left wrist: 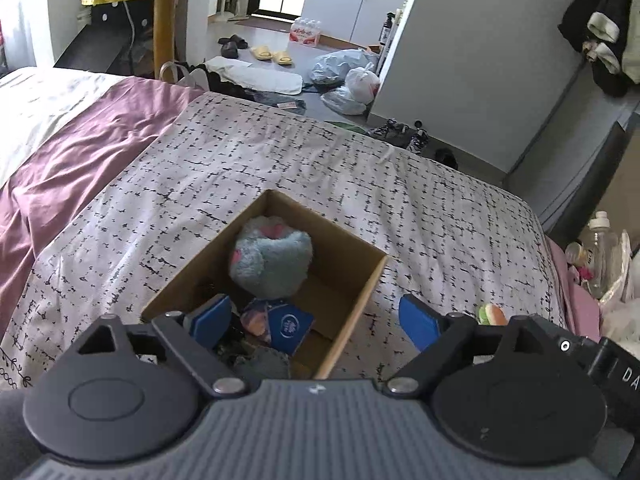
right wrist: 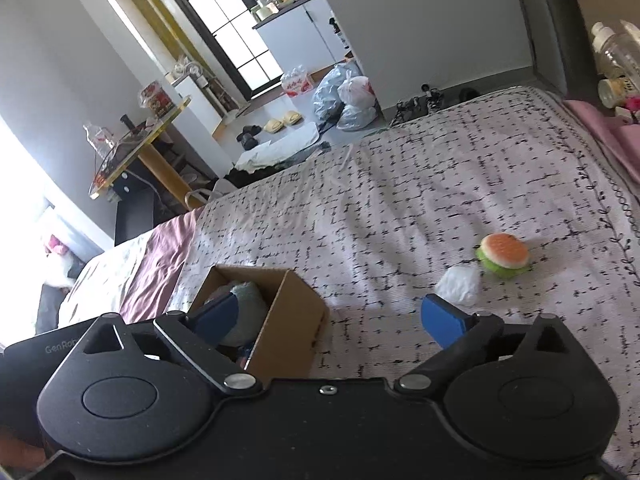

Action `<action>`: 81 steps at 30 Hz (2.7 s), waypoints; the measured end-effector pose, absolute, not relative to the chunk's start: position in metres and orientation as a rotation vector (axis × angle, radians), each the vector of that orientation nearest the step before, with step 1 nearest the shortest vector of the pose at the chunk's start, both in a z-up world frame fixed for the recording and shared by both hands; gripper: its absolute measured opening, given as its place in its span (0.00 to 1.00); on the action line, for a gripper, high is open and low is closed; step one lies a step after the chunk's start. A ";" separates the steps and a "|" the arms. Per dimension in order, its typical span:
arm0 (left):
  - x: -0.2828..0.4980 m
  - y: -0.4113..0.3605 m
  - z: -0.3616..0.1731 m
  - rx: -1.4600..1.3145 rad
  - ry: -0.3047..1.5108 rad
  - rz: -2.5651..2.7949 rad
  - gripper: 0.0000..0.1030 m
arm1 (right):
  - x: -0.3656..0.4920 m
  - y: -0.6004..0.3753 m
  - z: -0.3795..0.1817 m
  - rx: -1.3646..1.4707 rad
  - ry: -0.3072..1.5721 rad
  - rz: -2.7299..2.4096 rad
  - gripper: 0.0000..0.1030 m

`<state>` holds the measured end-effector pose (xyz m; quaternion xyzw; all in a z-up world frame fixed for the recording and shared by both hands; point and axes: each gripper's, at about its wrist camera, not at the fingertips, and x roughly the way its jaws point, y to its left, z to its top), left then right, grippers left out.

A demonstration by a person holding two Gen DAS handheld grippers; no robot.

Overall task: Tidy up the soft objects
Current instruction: 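Withdraw both tools from the box toward the burger plush and white bag, then close the left tool on the white plastic bag while the right tool grips the burger plush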

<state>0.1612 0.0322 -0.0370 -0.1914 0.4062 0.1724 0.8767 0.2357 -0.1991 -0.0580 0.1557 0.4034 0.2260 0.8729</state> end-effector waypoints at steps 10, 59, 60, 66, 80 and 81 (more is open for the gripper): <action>0.162 -0.001 -0.030 -0.367 0.808 0.323 1.00 | 0.229 -0.234 -0.055 0.327 0.781 0.460 1.00; 0.255 -0.093 -0.114 -0.339 0.904 0.200 1.00 | 0.299 -0.313 -0.122 0.516 0.866 0.300 0.99; 0.259 -0.095 -0.118 -0.338 0.911 0.196 1.00 | 0.302 -0.313 -0.124 0.516 0.871 0.297 0.99; 0.281 -0.106 -0.140 -0.301 0.954 0.180 0.99 | 0.319 -0.315 -0.139 0.507 0.912 0.283 0.88; 0.320 -0.127 -0.186 -0.271 0.988 0.088 0.87 | 0.356 -0.312 -0.176 0.514 0.997 0.269 0.74; 0.322 -0.127 -0.190 -0.281 0.992 0.083 0.86 | 0.358 -0.312 -0.178 0.515 1.003 0.269 0.74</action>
